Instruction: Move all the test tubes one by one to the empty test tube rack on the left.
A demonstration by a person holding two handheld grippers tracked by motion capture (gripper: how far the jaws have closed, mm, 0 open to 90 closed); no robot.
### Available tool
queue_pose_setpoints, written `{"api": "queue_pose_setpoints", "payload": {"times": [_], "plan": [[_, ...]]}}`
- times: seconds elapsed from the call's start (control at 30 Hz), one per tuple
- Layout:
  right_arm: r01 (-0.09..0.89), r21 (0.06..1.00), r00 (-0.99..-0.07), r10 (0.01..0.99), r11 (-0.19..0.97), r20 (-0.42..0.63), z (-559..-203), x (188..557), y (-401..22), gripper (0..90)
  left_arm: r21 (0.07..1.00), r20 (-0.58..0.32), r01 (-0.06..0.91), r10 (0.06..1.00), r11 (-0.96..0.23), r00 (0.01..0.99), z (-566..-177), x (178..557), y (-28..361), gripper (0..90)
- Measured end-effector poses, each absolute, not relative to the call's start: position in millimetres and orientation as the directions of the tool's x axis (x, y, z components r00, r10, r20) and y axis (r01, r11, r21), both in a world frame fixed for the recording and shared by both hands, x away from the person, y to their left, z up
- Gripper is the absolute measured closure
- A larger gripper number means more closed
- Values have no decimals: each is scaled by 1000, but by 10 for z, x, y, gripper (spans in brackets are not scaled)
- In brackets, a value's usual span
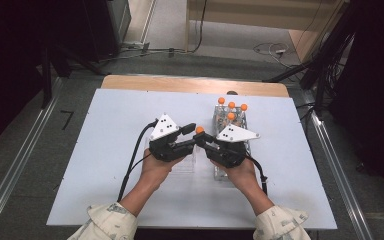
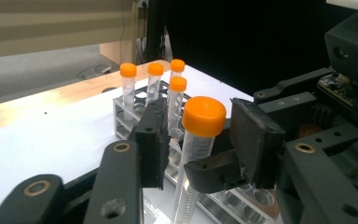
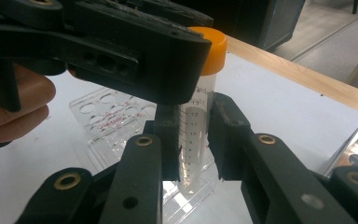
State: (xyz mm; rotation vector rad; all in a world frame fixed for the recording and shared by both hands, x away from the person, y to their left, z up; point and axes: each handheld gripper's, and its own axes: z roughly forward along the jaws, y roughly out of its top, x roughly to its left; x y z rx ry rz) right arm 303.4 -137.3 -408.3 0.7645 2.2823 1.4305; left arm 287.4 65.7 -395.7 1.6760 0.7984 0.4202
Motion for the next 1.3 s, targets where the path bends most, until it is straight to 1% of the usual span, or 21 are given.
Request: {"api": "queue_pose_setpoints", "payload": {"times": [0.17,0.3,0.53,0.57,0.6,0.63,0.73,0.77,0.87,1.03,1.3], "plan": [[265,901,-804,595,344,9,-4077,3033,-1372,720,955,-136,279,694,-97,707,-3960,2867,647,624],[271,901,-808,589,338,22,-4076,3037,-1374,720,957,-123,269,698,-104,705,-3957,2864,649,684],[276,902,-810,586,331,33,-4078,3043,-1369,713,959,-123,265,696,-101,708,-3947,2866,670,698],[273,904,-811,585,328,33,-4076,3042,-1369,683,960,-118,262,698,-102,706,-3942,2867,676,699],[273,907,-814,579,322,39,-4074,3044,-1370,596,961,-117,257,703,-97,702,-3931,2869,688,700],[275,908,-821,569,315,52,-4066,3050,-1378,542,963,-117,254,707,-91,698,-3921,2871,706,700],[277,913,-812,581,299,56,-4038,3073,-1425,425,967,-124,245,722,-65,681,-3890,2891,778,700],[284,913,-807,587,292,63,-4028,3082,-1450,417,968,-126,244,725,-59,677,-3883,2897,795,700],[291,919,-795,601,265,78,-4012,3114,-1517,410,970,-128,239,738,-46,662,-3871,2931,847,701],[294,920,-784,616,261,76,-4006,3136,-1573,409,970,-102,232,758,-68,645,-3925,3001,842,701],[296,921,-775,627,253,77,-3996,3155,-1628,411,966,-100,246,766,-78,635,-4044,3084,807,700]]}}
